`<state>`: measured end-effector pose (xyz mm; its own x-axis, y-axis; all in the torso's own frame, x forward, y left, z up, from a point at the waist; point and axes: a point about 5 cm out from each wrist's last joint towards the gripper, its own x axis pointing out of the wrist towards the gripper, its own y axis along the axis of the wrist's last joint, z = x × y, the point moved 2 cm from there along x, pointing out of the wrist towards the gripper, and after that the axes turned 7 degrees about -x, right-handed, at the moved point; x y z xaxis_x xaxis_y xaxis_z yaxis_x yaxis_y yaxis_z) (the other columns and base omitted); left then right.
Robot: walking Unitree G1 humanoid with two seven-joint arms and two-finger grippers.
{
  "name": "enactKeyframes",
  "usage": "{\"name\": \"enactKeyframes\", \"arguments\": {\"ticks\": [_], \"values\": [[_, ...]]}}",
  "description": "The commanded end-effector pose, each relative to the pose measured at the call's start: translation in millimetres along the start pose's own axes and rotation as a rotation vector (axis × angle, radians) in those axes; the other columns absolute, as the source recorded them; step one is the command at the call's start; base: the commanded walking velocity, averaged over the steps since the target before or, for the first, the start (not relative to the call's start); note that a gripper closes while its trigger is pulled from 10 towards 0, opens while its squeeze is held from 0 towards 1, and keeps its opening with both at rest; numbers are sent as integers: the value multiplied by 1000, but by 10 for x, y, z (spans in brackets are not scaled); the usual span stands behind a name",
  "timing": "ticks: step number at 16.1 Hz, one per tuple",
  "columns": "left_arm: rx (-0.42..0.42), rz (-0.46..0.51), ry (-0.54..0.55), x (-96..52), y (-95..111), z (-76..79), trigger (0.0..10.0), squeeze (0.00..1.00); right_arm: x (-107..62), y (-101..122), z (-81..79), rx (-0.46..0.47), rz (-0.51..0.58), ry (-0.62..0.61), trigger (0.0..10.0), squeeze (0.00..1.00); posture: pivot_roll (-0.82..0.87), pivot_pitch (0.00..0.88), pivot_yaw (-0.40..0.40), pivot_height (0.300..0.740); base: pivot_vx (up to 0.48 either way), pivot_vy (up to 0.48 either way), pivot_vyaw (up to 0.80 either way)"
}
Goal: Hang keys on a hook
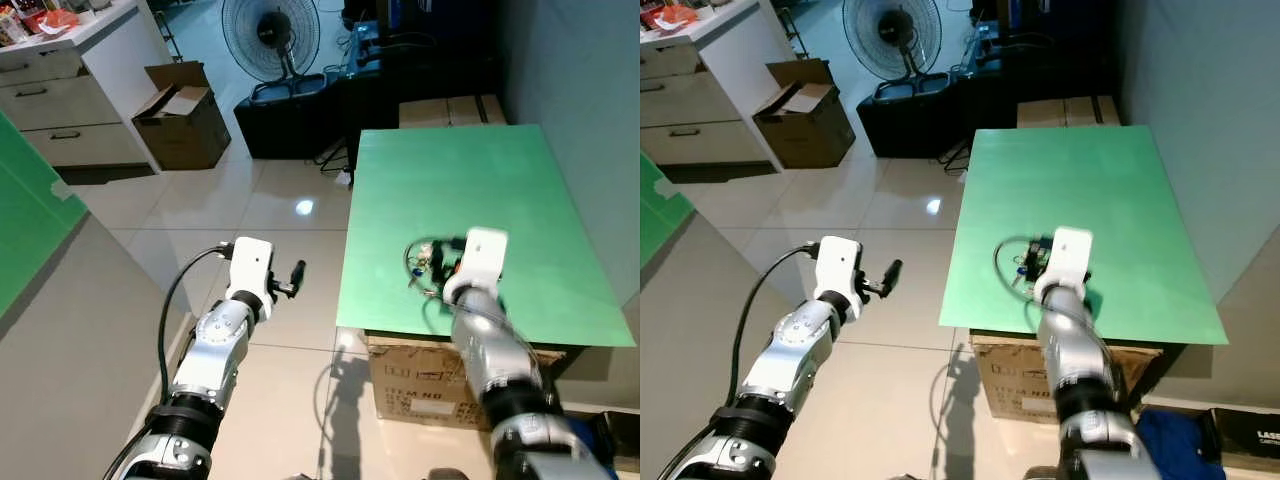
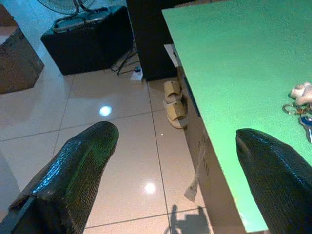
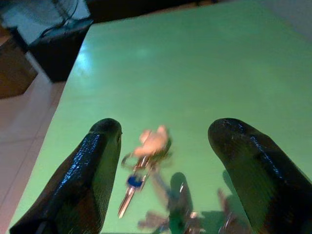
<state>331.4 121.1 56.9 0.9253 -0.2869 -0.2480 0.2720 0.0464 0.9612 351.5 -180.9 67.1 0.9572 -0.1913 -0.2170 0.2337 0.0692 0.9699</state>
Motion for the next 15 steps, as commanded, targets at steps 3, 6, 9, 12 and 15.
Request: {"name": "enactKeyframes", "arguments": {"ticks": [3,6,9,12,15], "values": [[32,-6,-21,30,42,-20,10000,0,107,54,39,-30,-27,-67,10000,0,-278,0,275,740,0,0,0],[35,-12,-48,37,48,15,10000,0,247,228,85,-50,-38,-103,10000,0,-279,0,286,740,0,0,0],[36,-18,-66,6,34,29,10000,0,319,338,89,-58,-48,-110,10000,0,-264,0,288,740,0,0,0],[42,-32,-67,-69,-9,4,10000,0,340,326,106,-59,-77,-107,10000,0,-239,0,284,740,0,0,0],[34,-40,-66,-111,-50,34,10000,0,347,282,123,-87,-105,-94,10000,0,-240,13,257,740,0,0,0]]}}
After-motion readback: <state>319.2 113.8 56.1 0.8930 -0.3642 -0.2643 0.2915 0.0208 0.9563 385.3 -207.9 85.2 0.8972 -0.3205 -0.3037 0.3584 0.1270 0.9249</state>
